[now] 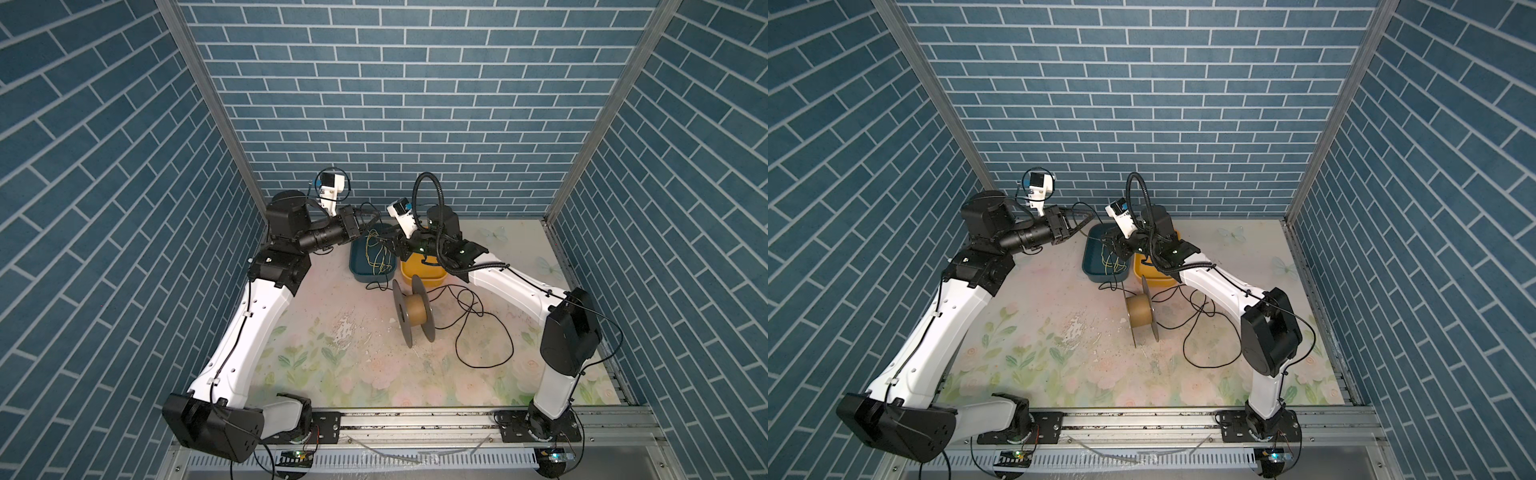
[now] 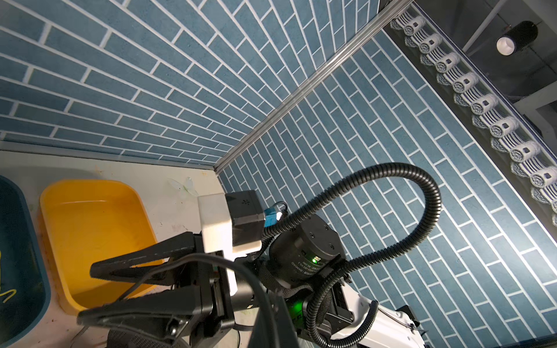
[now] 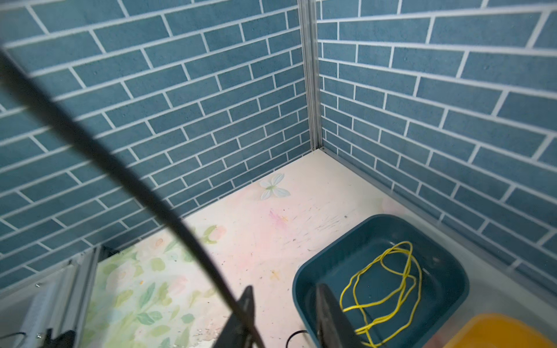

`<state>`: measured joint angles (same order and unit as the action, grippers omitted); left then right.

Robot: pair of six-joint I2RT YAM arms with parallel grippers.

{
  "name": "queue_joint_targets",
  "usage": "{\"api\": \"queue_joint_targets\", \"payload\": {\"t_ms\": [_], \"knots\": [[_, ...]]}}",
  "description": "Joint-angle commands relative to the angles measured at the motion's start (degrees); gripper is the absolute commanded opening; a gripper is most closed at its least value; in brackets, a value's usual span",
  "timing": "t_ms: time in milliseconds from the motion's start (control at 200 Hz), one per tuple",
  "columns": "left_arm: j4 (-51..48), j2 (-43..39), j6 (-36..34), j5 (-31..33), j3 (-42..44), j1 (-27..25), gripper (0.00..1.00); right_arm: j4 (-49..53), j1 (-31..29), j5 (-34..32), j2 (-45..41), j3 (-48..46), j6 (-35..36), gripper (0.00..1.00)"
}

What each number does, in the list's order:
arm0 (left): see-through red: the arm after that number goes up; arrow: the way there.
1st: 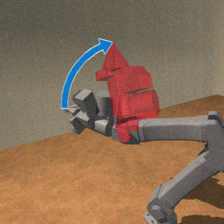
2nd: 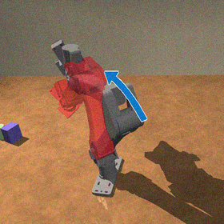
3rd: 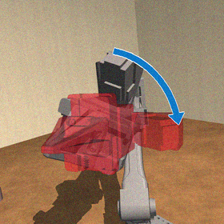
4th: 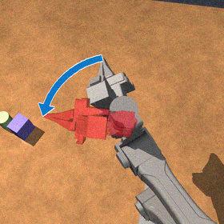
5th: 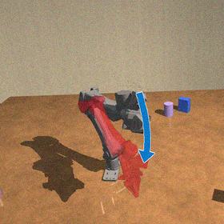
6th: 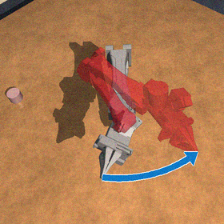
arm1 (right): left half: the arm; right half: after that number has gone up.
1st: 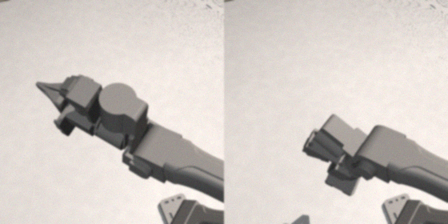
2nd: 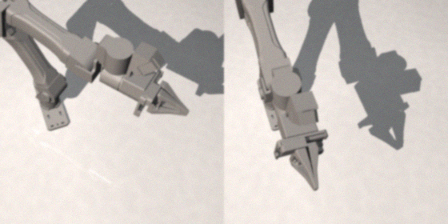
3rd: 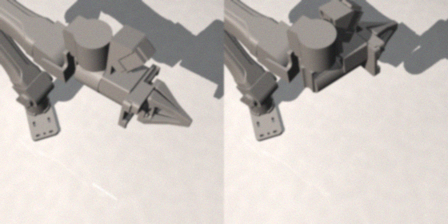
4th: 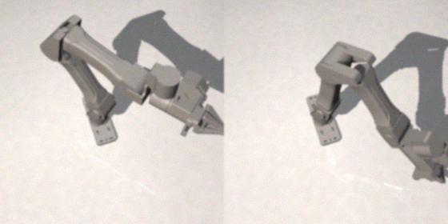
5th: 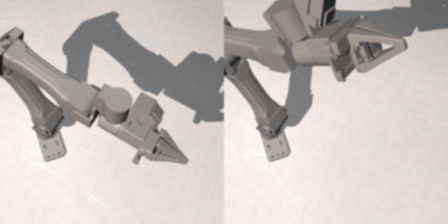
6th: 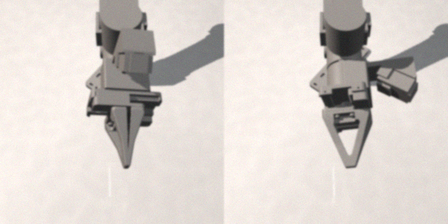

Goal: Wrap the cables
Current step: 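Raise the right gripper away from the spool toward the yellow tub, then draw the right gripper back while the left gripper swings toward the spool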

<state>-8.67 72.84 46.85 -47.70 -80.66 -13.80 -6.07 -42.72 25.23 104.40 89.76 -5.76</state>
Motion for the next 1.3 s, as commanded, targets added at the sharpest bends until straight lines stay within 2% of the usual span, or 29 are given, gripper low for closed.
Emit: {"api": "queue_joint_targets", "payload": {"t_ms": [0,75,150,185,235,310,410,510,650,760,830,965,1135,1295], "knots": [[1.01,-1.67,-1.02,-0.65,0.79,-0.34,0.00,-1.12,0.52,1.37,1.12,3.24,1.08,0.17],[-0.75,-1.82,-2.60,0.00,0.82,-0.35,0.00,-0.73,0.59,0.65,0.48,2.77,1.61,0.06],[-3.01,-2.06,-4.62,1.24,0.75,-0.35,0.00,-0.43,0.62,-2.60,-0.43,2.18,2.38,0.01],[-3.81,-2.15,-5.20,1.62,0.77,-0.35,0.10,0.37,0.62,-4.66,-0.92,2.09,2.83,0.00],[-5.41,-2.15,-6.22,2.23,0.49,-0.34,0.32,1.85,0.60,-7.70,-1.91,1.94,4.04,0.00],[-8.16,-2.19,-7.86,3.12,-0.14,-0.35,0.51,3.15,0.62,-12.85,-3.74,1.01,5.41,0.00],[-10.77,-2.51,-9.43,4.34,-0.88,-0.35,0.73,5.97,0.62,-19.18,-5.87,0.50,7.46,0.00],[-12.38,-3.52,-10.57,5.81,-0.85,-0.35,0.89,9.29,0.61,-25.38,-7.82,0.35,8.70,0.00],[-13.73,-6.03,-10.72,8.18,0.83,-0.43,0.94,11.65,0.62,-34.93,-11.39,-0.41,9.40,0.00],[-20.50,-8.79,-15.52,15.14,1.23,-3.01,0.95,15.44,0.79,-41.52,-13.59,0.06,9.71,0.00],[-21.48,-10.27,-15.00,17.08,3.32,-4.19,0.96,17.92,1.19,-44.73,-14.71,0.24,9.17,0.00],[-21.95,-11.42,-14.15,19.99,7.97,-7.50,0.95,21.72,2.08,-48.72,-17.42,-1.52,7.90,0.00],[-23.04,-11.34,-14.37,25.07,11.61,-12.81,0.93,24.85,3.53,-50.33,-23.49,-6.69,5.58,0.00],[-29.07,-10.32,-16.49,33.67,11.13,-17.84,0.90,30.22,5.13,-51.34,-29.13,-11.12,2.85,0.00]]}}
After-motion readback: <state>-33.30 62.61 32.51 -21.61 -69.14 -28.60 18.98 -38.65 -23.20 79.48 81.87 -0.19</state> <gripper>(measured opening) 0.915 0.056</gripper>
